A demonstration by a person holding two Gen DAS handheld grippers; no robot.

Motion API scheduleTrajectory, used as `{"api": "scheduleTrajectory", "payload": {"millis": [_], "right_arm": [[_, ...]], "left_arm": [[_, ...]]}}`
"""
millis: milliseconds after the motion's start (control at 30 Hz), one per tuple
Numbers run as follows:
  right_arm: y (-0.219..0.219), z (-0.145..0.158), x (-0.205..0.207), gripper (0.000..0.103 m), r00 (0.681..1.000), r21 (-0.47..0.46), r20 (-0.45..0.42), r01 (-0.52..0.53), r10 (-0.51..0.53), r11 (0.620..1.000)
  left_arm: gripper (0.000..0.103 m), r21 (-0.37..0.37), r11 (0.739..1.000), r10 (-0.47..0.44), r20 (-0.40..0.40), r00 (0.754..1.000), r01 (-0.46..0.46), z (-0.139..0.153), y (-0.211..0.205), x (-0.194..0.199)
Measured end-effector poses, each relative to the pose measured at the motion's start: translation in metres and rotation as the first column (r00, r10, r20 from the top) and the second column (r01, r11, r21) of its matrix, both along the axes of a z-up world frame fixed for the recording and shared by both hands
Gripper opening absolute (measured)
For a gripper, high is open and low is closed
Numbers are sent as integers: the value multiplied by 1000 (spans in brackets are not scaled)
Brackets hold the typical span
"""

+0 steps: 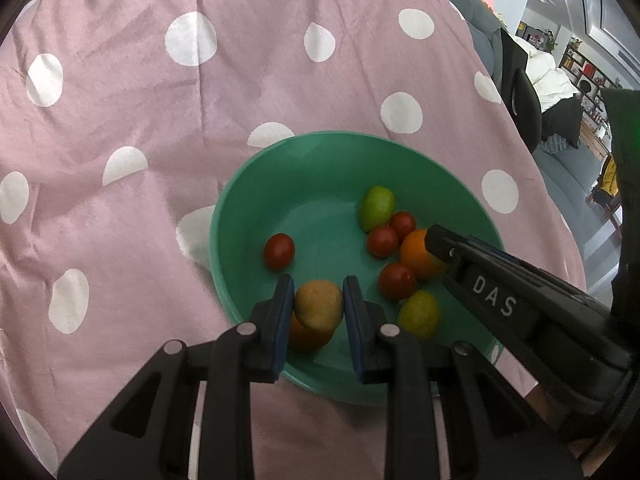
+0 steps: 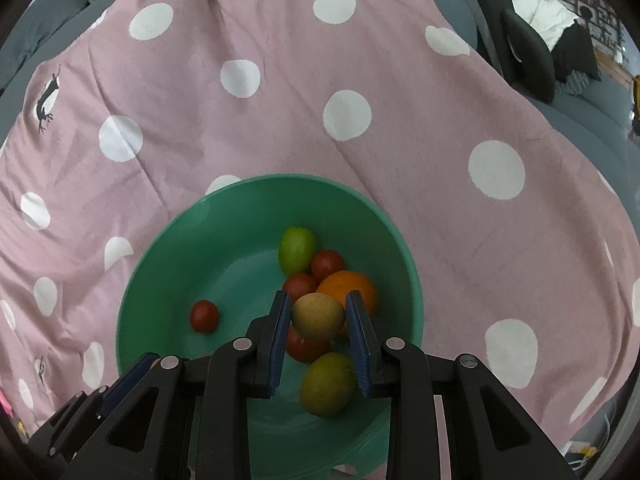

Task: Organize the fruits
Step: 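Carry the yellow fruit with the right tool over the green bowl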

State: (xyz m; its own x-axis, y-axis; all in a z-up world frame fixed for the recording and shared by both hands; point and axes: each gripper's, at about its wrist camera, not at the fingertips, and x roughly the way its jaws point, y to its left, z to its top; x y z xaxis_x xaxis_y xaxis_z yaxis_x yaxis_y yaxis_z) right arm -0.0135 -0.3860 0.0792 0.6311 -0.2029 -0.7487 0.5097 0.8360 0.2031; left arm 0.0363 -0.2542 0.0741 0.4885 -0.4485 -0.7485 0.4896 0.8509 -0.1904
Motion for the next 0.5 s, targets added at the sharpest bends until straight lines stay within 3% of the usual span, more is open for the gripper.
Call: {"api": "scheduleTrajectory", "payload": {"millis": [500], "right_arm": [[-1,-2,-1,30,1000,-6,-9,2,-2,1000]], "left_arm": [[25,-2,1000,-1,3,1000,1,-2,-1,0]]}}
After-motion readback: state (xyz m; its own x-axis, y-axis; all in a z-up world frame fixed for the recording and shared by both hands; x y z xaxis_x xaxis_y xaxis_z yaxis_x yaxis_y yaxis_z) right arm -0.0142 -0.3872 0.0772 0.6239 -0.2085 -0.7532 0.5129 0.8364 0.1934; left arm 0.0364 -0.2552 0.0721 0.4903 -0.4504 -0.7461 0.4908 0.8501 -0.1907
